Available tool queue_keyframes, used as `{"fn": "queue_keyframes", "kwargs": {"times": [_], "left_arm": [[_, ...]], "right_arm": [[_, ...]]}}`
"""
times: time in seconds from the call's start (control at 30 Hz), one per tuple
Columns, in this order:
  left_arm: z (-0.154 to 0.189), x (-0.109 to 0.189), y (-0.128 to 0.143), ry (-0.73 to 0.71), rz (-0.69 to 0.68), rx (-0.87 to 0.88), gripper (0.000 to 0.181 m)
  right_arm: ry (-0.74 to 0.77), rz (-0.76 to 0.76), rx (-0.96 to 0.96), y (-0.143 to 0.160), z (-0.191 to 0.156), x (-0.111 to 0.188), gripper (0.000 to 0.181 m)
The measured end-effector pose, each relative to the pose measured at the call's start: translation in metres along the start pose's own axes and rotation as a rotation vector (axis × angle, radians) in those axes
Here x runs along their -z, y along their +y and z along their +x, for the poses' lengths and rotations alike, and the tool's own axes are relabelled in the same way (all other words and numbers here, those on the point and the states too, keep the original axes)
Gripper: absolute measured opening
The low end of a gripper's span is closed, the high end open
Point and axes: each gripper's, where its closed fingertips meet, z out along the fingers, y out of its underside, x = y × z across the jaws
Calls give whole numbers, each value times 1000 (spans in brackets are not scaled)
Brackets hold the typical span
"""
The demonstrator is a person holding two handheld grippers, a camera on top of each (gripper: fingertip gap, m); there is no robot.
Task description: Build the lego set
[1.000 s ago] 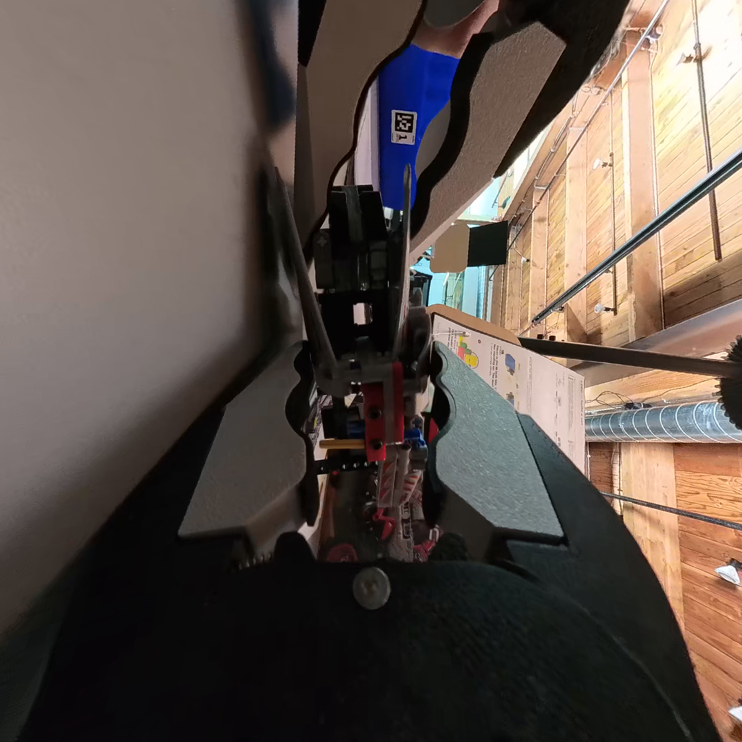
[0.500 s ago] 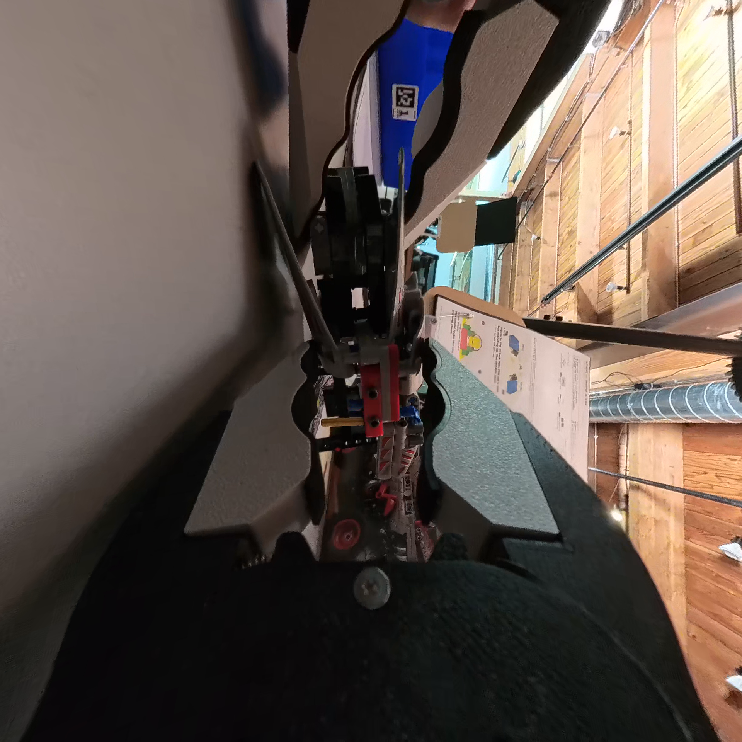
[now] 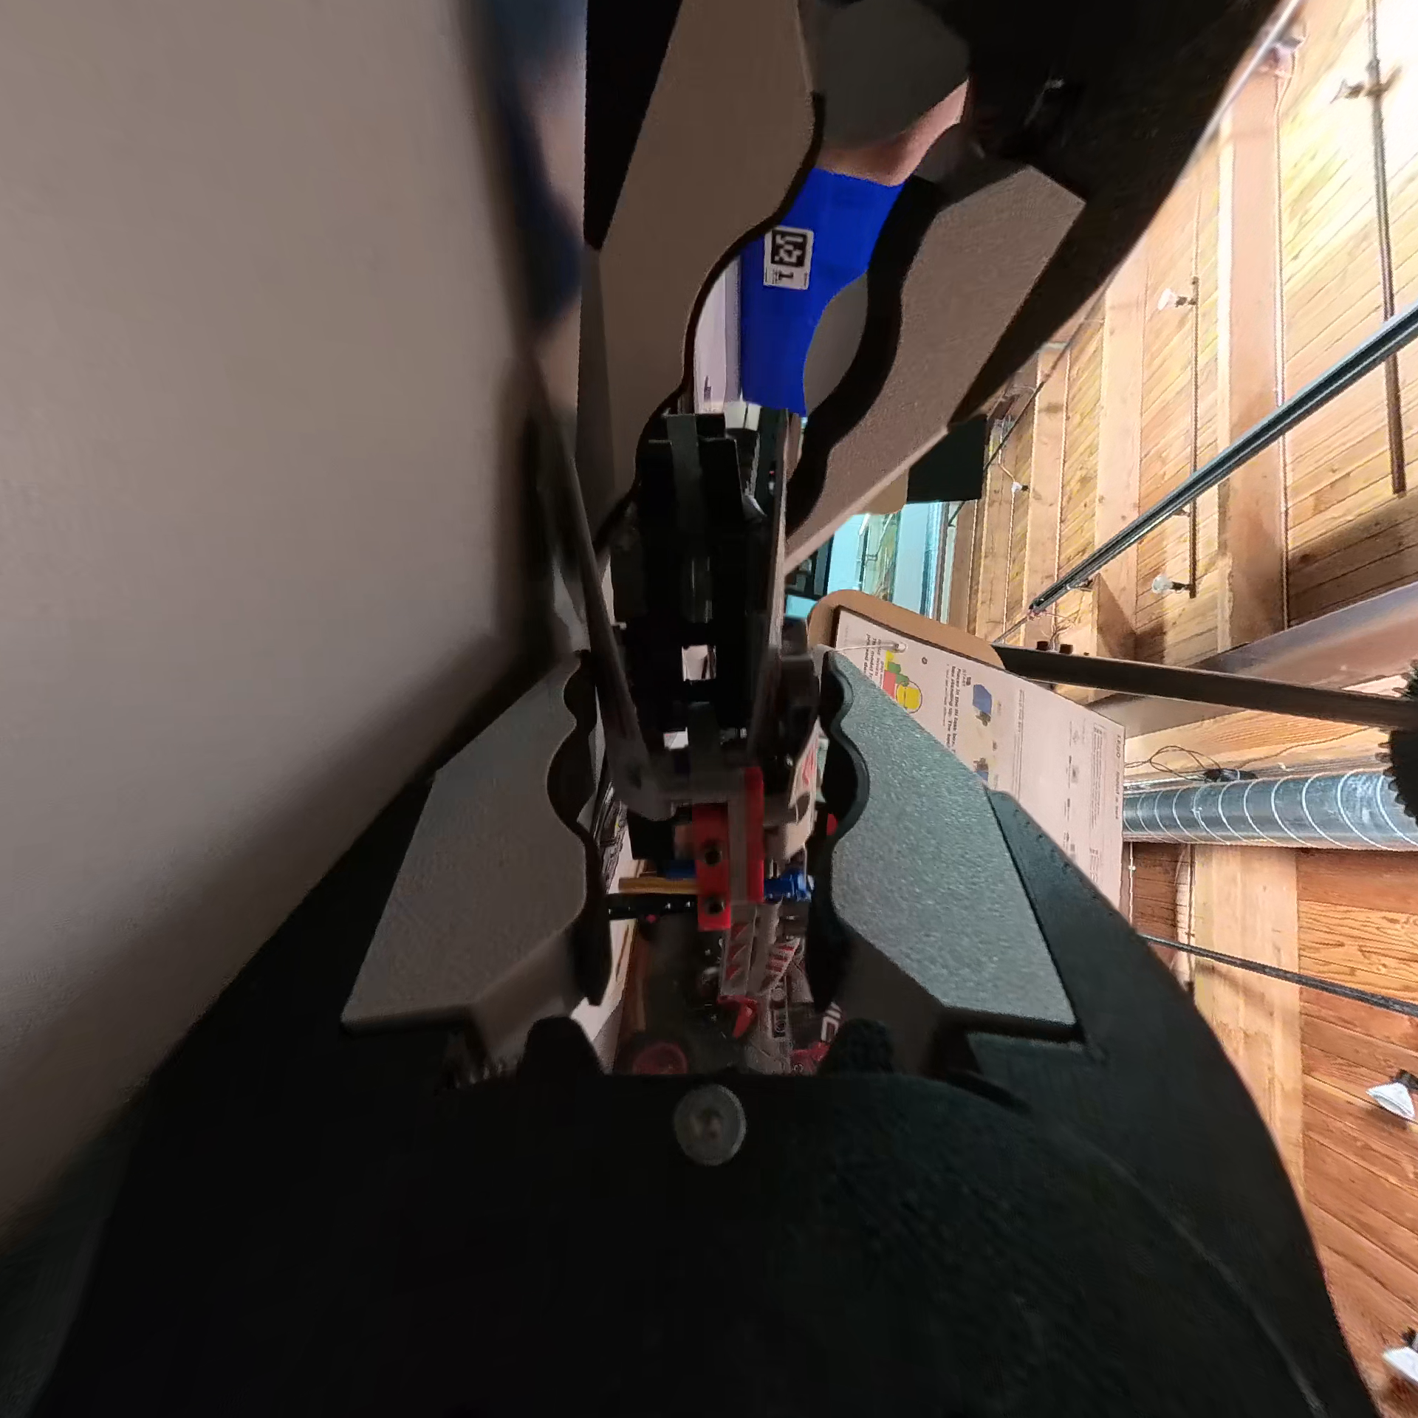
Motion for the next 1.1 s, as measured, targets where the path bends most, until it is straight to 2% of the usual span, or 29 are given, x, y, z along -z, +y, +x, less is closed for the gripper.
{"fn": "queue_keyframes", "kwargs": {"times": [0.07,0.47,0.7,0.83,1.1], "left_arm": [[1,1,-5,10,19,19,37],[1,2,-2,5,10,-6,37],[-2,5,2,33,39,77,37],[-2,6,2,44,50,85,37],[-3,7,1,43,61,92,37]], "right_arm": [[0,-18,3,0,2,-5,62],[-30,-22,-8,-2,-1,-10,58],[42,-4,37,-6,6,-12,61],[27,-5,68,-8,5,-13,58],[-43,11,-11,-9,5,-13,53]]}}
